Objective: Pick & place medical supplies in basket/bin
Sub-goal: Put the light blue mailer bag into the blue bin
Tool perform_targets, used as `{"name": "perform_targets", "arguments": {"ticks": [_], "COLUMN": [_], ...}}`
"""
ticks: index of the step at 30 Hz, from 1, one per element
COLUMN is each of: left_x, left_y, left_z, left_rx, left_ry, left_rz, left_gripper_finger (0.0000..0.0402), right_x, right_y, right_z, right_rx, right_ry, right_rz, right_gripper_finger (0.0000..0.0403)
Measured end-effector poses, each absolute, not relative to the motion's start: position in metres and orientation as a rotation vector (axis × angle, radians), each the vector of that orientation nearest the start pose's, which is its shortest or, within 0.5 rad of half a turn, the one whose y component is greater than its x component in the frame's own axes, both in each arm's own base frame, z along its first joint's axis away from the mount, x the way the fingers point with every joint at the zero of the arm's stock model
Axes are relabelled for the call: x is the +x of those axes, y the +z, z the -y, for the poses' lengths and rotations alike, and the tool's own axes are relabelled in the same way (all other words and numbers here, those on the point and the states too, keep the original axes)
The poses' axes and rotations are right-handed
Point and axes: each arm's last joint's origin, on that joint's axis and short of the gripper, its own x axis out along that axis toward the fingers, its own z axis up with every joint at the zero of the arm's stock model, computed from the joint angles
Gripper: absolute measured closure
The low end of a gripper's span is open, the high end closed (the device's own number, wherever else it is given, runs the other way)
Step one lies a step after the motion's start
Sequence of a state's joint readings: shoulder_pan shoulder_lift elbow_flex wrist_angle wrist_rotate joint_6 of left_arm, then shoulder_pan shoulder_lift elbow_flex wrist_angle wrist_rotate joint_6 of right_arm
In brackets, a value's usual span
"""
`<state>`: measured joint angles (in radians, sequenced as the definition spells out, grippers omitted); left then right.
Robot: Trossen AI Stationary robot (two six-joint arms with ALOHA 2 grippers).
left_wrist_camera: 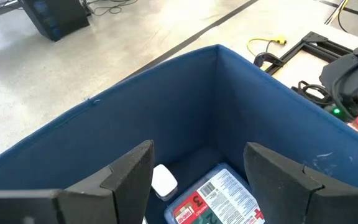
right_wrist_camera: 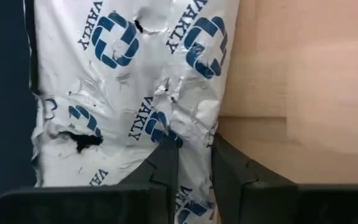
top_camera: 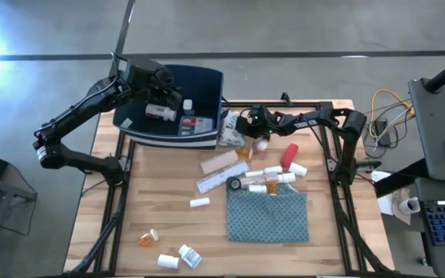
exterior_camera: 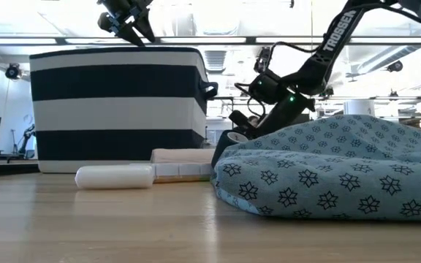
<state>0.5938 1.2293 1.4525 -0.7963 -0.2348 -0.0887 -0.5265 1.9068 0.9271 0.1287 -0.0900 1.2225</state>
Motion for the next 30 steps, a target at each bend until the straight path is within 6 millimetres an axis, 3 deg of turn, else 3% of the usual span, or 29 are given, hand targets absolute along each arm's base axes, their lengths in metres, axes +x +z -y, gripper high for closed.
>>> {"name": "perform_targets", "arguments": {"ticks": [7,13,18,22,26,30], "left_x": [0.193,0.193,0.193,0.193,0.192,0.187], "left_y": [0.413,0.413,0.413,0.413,0.414,0.418], "left_z": [-0.139,-0.139,-0.139,-0.139,-0.138,-0.134], "left_rx": [-0.187,-0.187,-0.187,-0.186,-0.186,-0.182], "left_ry": [0.831,0.831,0.831,0.831,0.831,0.833], "left_rz": [-0.544,-0.544,-0.544,-0.544,-0.539,-0.519], "left_gripper_finger": [0.0173,0.0173,0.0173,0.0173,0.0173,0.0173], "right_x": [0.298,0.280,0.256,0.244,0.258,0.299], "right_y": [0.137,0.197,0.262,0.305,0.338,0.353], "right_z": [0.174,0.167,0.160,0.158,0.167,0.183], "right_rx": [1.281,1.123,0.983,0.863,0.790,0.740], "right_ry": [-0.945,-0.981,-1.042,-0.993,-0.891,-0.765], "right_rz": [-0.468,-0.331,-0.028,0.143,0.149,0.043], "right_gripper_finger": [0.0348,0.0348,0.0348,0.0348,0.0348,0.0348]}}
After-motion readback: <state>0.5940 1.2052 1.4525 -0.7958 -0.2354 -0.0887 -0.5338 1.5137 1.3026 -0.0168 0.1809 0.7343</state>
